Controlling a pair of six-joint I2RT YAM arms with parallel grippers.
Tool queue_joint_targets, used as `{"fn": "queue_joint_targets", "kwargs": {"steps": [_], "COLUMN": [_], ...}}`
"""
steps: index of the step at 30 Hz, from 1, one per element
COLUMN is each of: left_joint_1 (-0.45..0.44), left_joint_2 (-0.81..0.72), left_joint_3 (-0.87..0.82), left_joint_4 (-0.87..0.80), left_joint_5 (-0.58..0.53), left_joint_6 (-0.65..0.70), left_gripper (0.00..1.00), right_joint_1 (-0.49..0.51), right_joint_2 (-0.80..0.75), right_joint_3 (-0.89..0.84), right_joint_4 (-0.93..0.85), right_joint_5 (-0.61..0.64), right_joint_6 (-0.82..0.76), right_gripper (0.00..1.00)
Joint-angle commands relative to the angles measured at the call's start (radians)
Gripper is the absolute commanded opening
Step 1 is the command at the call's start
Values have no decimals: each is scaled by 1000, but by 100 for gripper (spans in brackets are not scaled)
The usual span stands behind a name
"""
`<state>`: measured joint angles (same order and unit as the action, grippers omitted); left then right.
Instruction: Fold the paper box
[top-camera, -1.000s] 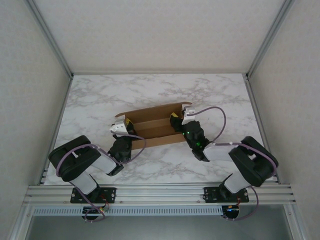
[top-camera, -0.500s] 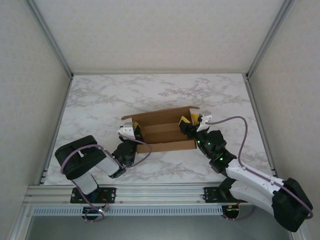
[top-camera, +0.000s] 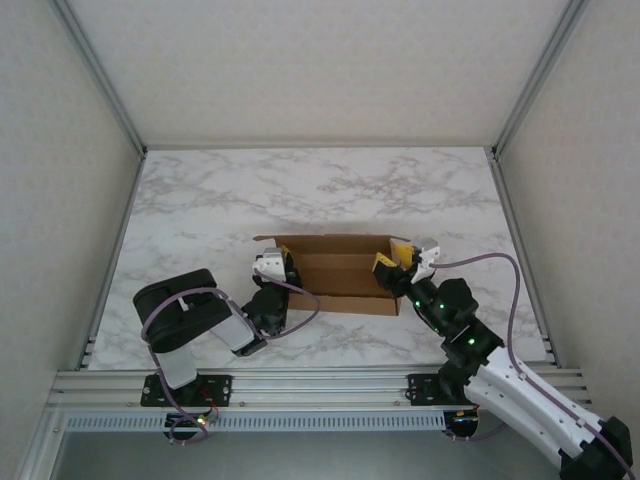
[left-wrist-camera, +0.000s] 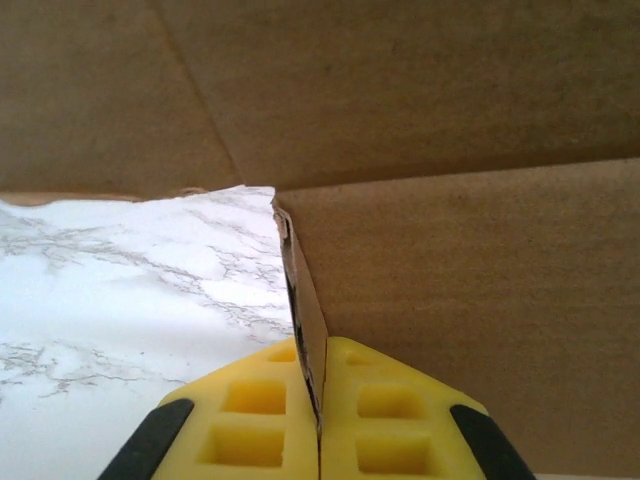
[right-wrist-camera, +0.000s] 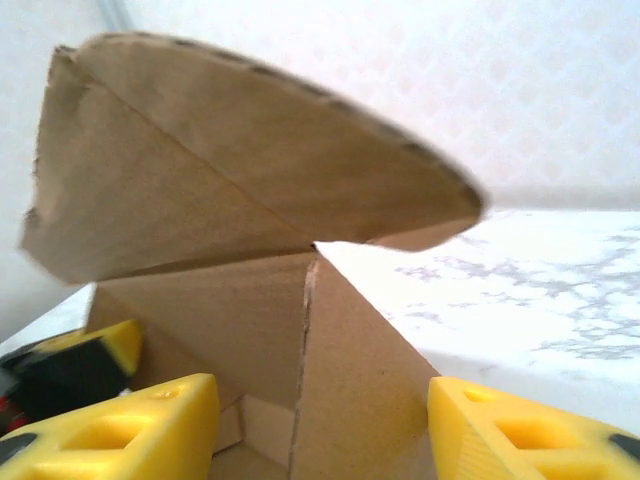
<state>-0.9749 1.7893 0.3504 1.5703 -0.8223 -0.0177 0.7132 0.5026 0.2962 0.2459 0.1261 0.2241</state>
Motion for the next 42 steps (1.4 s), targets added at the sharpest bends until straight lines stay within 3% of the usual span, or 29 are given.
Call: {"fn": "queue_joint_targets", "kwargs": {"steps": [1,5,9,12,18,26,33,37,42], "left_joint_1": [-18,-21,-25,-25,-25,-25,-28,-30,-36], "left_joint_2": [71,107,116,110,92,50,6,-3,-9], "left_joint_3": [-2,22,34,41,60,94,131,142,149], "left_joint_4": [-134,-136,-138,-150,-197,-288,-366,-386,-364], "left_joint_5": [-30,-32,-50,-72,-106,-121,-146,-158,-177], "left_joint_6": [31,34,36,34,11,-36,-51,-54,-13], "left_gripper": [0,0,0,0,0,0,0,0,0], "right_joint_1": [5,5,5,5,5,5,5,5,5], "right_joint_2": [-3,2,5,0,28,152,136,98,98], "right_joint_3": [81,126,168,167,235,372,436,453,509], "right_joint_4": [-163,-216,-278,-283,-421,-700,-743,-746,-634], "right_joint_5": [-146,-186,-123,-65,90,333,283,226,-113], "right_joint_6": [47,108,104,99,222,296,315,376,344], "right_gripper": [55,53,52,46,41,53,65,56,37]}}
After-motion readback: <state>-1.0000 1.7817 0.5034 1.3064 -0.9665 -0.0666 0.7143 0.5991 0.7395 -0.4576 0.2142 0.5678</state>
